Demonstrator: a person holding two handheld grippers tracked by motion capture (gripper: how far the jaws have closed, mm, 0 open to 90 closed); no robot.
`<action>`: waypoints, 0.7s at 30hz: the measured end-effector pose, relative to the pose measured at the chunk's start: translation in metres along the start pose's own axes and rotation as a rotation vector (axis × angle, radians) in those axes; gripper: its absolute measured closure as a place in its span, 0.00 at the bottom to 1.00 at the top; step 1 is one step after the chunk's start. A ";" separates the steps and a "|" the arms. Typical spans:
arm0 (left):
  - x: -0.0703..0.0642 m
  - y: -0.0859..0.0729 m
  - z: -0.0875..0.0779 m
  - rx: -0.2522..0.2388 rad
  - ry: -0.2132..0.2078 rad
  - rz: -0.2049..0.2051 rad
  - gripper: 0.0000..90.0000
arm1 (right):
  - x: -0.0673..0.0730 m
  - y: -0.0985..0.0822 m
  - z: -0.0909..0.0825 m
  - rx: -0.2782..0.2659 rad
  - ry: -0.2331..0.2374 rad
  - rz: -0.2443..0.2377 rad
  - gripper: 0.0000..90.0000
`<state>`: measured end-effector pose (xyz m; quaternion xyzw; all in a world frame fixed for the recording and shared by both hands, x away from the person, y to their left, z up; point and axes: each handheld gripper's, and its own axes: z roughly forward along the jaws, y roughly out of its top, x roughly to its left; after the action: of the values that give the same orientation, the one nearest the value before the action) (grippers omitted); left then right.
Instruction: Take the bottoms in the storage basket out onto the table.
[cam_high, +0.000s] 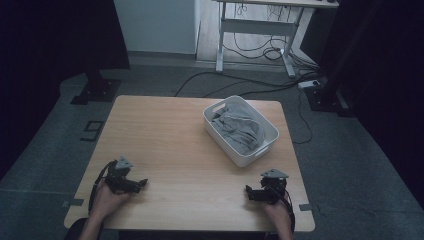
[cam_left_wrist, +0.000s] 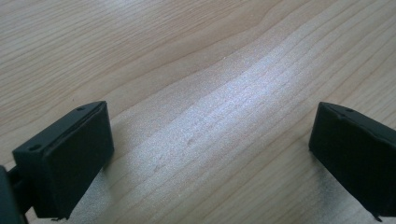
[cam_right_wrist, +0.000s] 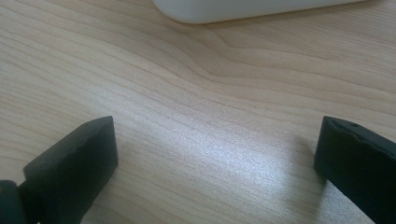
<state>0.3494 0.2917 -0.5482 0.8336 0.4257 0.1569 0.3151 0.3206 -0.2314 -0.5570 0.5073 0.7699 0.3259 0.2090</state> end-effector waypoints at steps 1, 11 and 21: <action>0.000 0.000 0.000 0.000 0.000 0.000 0.00 | 0.000 0.000 0.000 0.000 0.001 0.000 0.00; 0.000 0.000 0.000 0.001 0.000 0.000 0.00 | -0.001 0.000 0.000 0.004 0.008 -0.006 0.00; 0.000 0.000 0.000 0.000 0.000 0.000 0.00 | 0.002 0.005 -0.002 0.042 0.060 -0.021 0.00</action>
<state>0.3494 0.2916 -0.5482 0.8336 0.4257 0.1569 0.3151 0.3217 -0.2286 -0.5519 0.4936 0.7877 0.3225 0.1787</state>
